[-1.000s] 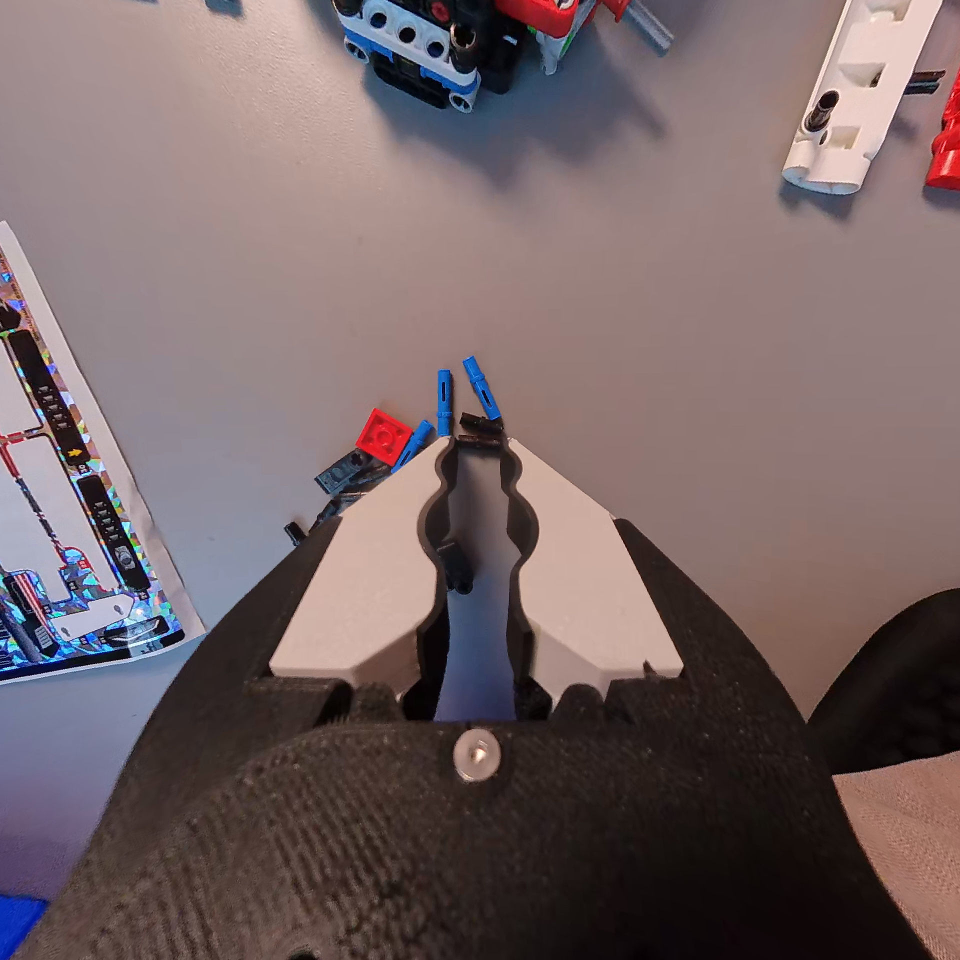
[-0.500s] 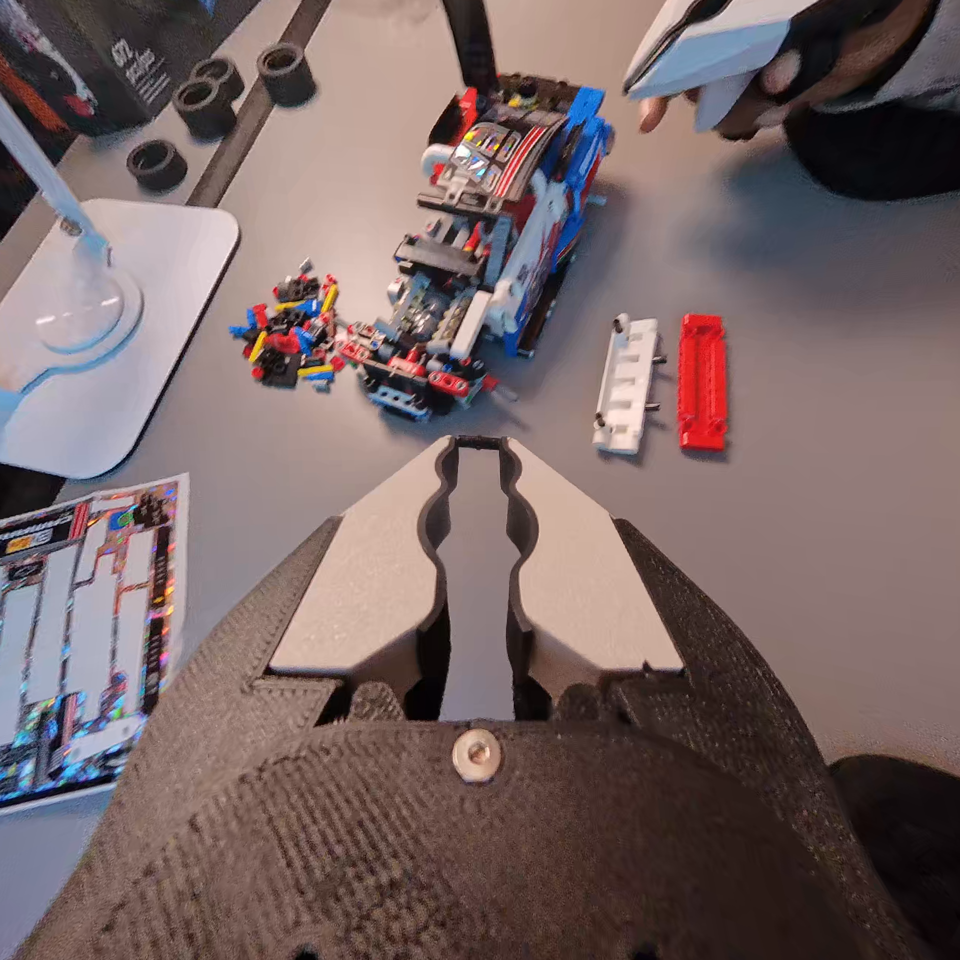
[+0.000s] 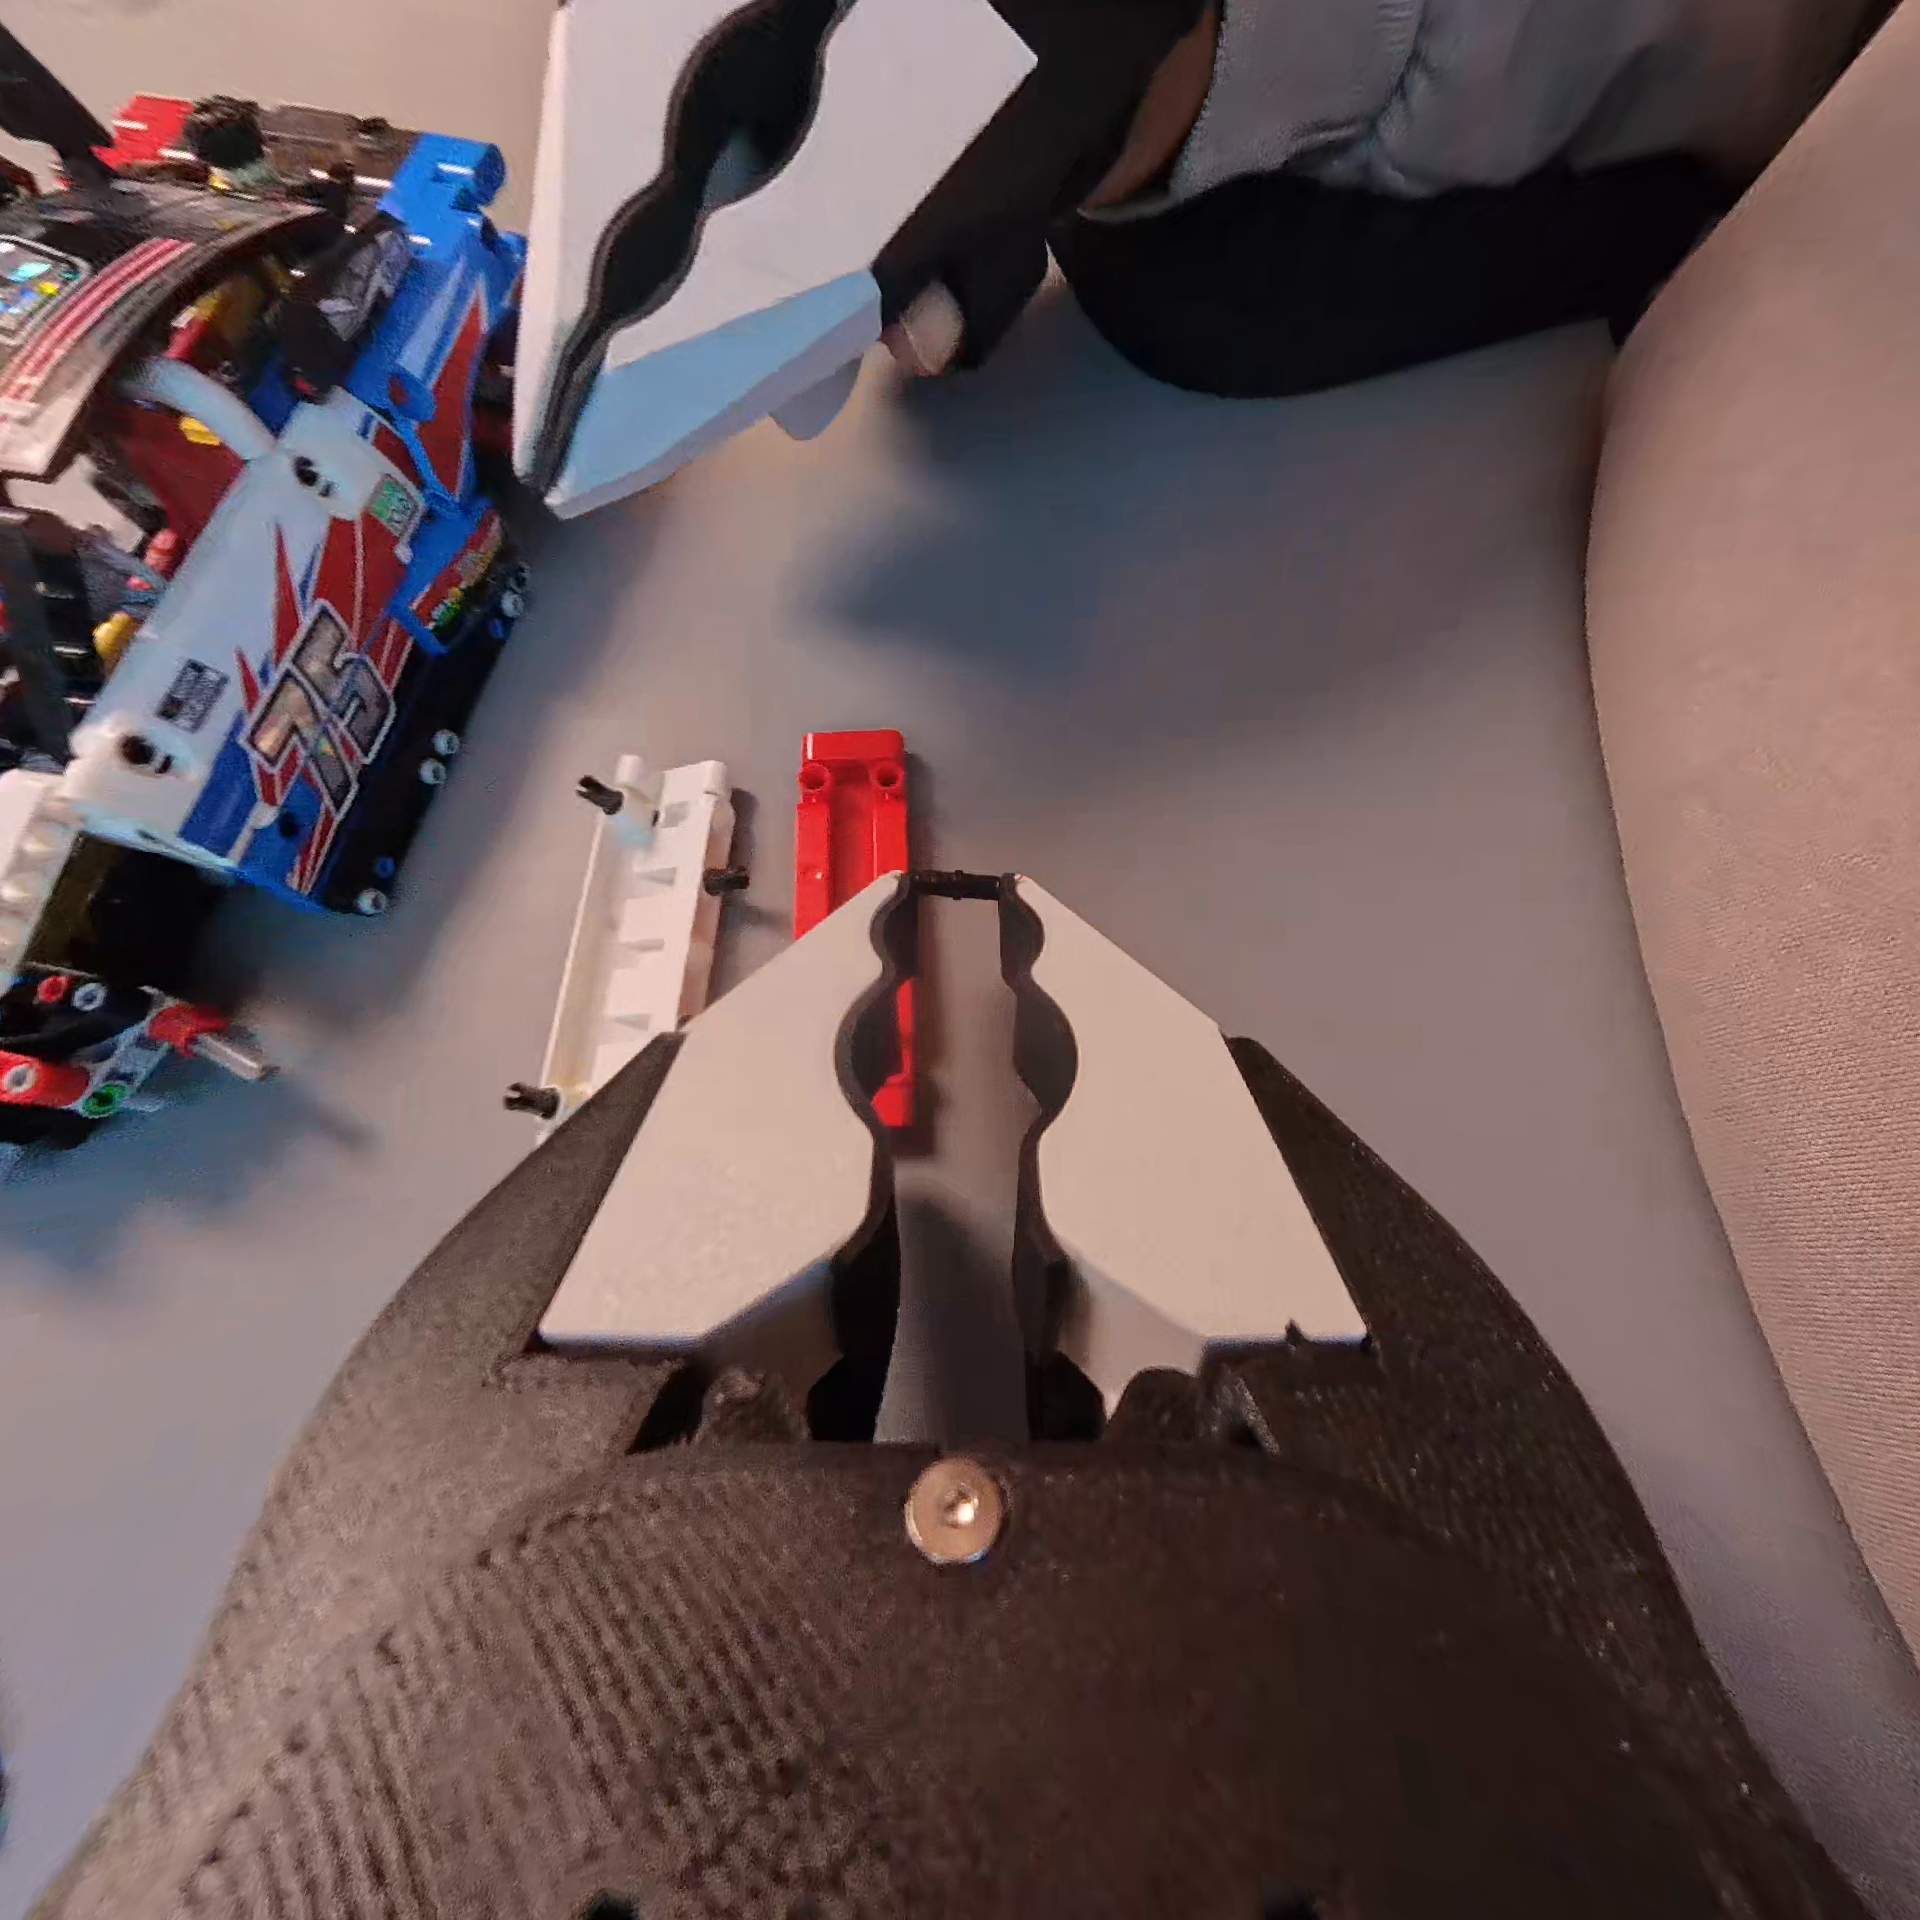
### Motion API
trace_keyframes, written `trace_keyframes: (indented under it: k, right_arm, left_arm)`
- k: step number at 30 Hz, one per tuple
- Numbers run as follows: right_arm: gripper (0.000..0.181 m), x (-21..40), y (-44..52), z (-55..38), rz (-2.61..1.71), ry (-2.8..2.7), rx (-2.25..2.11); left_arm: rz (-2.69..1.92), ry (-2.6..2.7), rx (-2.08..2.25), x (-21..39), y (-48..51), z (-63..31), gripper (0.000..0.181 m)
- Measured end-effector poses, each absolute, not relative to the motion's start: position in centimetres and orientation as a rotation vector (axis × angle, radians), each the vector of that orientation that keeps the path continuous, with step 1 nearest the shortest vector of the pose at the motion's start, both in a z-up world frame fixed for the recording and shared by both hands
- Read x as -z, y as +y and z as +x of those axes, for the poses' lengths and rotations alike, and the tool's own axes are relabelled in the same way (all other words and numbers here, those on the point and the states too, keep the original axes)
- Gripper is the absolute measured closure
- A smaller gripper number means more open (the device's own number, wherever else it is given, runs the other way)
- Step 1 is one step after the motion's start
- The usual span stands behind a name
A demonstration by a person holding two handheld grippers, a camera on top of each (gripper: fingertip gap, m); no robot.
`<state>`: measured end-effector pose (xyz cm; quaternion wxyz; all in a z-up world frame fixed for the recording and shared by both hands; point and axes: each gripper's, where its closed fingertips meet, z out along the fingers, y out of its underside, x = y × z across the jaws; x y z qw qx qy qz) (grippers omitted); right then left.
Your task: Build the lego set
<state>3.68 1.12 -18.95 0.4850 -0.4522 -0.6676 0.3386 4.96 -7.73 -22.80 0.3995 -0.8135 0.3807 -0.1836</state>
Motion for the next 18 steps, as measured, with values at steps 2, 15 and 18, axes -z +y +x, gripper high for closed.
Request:
trace_keyframes:
  k: [2, 15, 18]
  right_arm:
    - [0.181, 19.3, 0.7, 3.7, -1.089, -1.65, -0.818]
    - [0.181, 19.7, 0.6, 3.9, -1.089, -1.685, -0.819]
    - [0.181, 19.5, 0.6, 3.9, -1.105, -1.675, -0.846]
  left_arm:
    - [-2.067, 1.002, 0.485, 23.3, -8.2, 5.6, 0.167]
    - [-2.127, 1.089, 0.393, 24.6, -8.8, 4.9, 0.16]
    - [-2.067, 1.002, 0.568, 22.1, -9.2, 4.8, 0.154]
